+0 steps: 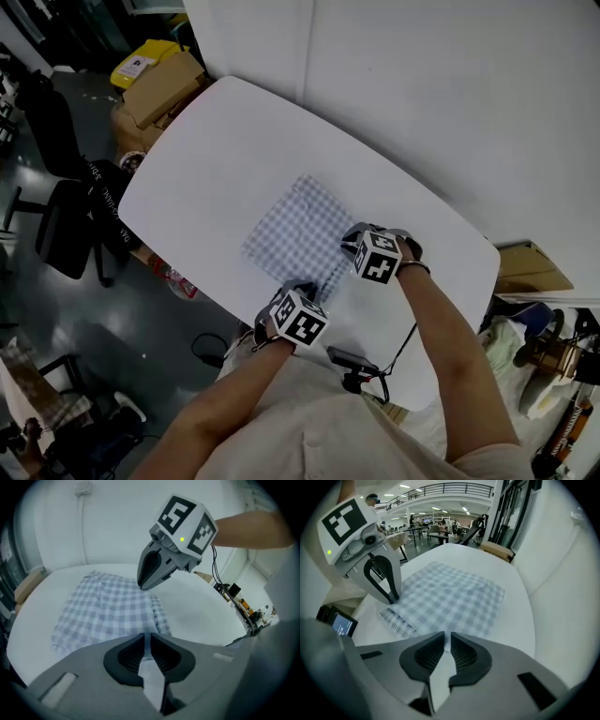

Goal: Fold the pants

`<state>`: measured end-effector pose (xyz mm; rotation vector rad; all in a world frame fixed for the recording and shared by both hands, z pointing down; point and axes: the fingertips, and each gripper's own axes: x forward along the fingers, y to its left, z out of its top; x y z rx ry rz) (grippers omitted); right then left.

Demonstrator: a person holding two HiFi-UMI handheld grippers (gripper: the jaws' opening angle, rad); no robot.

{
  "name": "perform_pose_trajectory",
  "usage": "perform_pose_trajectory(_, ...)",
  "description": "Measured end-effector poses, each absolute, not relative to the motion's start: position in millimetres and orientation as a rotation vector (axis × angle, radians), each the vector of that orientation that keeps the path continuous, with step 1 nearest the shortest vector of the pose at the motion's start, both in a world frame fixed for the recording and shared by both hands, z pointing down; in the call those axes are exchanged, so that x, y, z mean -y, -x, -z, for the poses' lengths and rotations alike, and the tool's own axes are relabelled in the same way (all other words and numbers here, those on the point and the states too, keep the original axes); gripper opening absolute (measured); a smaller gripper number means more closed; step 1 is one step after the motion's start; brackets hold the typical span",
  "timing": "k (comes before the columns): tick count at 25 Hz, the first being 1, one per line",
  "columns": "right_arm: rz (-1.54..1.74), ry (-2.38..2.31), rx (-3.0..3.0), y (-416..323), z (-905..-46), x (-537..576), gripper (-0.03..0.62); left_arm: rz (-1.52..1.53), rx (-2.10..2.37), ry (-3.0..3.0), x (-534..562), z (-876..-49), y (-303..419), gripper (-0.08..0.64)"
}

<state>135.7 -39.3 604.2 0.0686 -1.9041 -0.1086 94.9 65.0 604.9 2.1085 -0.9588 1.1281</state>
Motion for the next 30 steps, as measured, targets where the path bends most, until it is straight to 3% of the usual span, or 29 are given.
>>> perform_pose_trajectory(14, -0.142, -0.419, 1.974, -180.3, -573.8, 17.0, 0.054, -1.011, 0.754, -2.234, -106.4, -579.5, -104.4, 0.051)
perform_pose_trajectory(30, -0.763, -1.303, 2.306, -125.8, -488.2, -69.3, 0.038, -0.765, 0.554, -2.481, -78.3, -514.8, -42.1, 0.049)
